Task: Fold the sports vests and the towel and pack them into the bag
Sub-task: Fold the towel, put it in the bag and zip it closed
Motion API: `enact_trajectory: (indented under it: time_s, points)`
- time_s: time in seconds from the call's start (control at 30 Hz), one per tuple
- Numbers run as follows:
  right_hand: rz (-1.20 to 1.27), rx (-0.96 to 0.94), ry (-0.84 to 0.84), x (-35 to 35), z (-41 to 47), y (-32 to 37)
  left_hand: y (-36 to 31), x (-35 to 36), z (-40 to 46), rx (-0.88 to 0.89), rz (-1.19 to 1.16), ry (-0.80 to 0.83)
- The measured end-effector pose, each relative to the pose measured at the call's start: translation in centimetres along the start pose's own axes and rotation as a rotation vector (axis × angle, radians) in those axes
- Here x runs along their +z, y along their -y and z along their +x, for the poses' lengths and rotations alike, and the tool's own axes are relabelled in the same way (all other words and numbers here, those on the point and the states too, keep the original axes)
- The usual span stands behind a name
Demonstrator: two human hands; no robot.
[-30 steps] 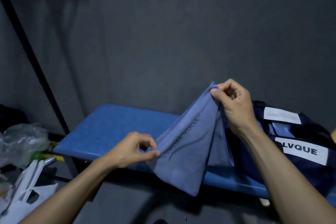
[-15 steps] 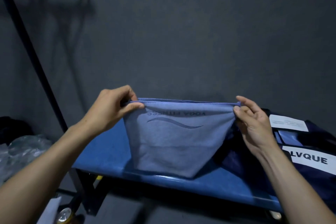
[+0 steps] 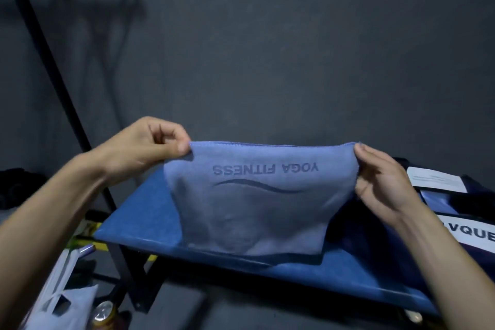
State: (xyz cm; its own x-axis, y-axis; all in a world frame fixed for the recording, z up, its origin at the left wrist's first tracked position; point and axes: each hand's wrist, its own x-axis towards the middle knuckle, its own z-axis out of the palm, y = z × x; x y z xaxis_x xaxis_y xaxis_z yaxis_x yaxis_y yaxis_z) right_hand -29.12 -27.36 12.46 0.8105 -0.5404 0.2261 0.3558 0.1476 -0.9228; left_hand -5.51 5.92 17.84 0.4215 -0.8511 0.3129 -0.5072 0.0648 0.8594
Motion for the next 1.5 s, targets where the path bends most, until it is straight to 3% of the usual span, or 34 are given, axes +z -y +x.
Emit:
enact_trajectory:
  time_s: [0.07,0.1,0.33,0.53,0.67,0.9,1.03,1.17,1.27,1.4,1.5]
  points:
    - [-0.029,0.002,0.032,0.3,-0.1,0.5,0.4,-0.6,-1.2,-0.030,-0.124,0.170]
    - [-0.066,0.012,0.040,0.2,0.1,0.5,1.0,-0.8,-1.3,-0.042,-0.146,0.181]
    - [-0.389,0.079,-0.098,-0.4,4.7,-3.5,5.7,1.0,3.1,-0.231,-0.003,-0.100]
    - [-0.327,-0.132,-0.167,0.1,8.7,-1.0,3.4,-1.3,6.9,0.035,0.226,-0.337]
    - [-0.418,-0.222,-0.130,-1.4,8.1,-2.1,3.1,-1.8,6.2,0.130,0.266,-0.303]
    - [-0.754,-0.005,0.034,-5.5,-0.4,-13.5,16.2,2.3,-1.7,-0.267,0.332,0.019]
    - [-0.880,0.180,0.134,-8.0,-4.2,-18.0,21.2,5.1,-6.2,-0.422,0.146,0.184]
    - [-0.833,0.230,0.070,-6.5,-2.3,-17.4,22.2,5.4,-4.9,-0.395,0.029,0.105]
    - [-0.940,0.181,-0.069,-4.8,2.2,-17.1,22.7,5.6,-1.0,-0.428,-0.049,-0.057]
    - [-1.163,0.233,-0.154,-3.3,8.4,-17.9,24.4,5.7,4.4,-0.595,-0.078,-0.269]
    - [-1.326,0.354,-0.156,-2.9,11.2,-19.6,26.7,5.7,6.6,-0.727,-0.039,-0.337]
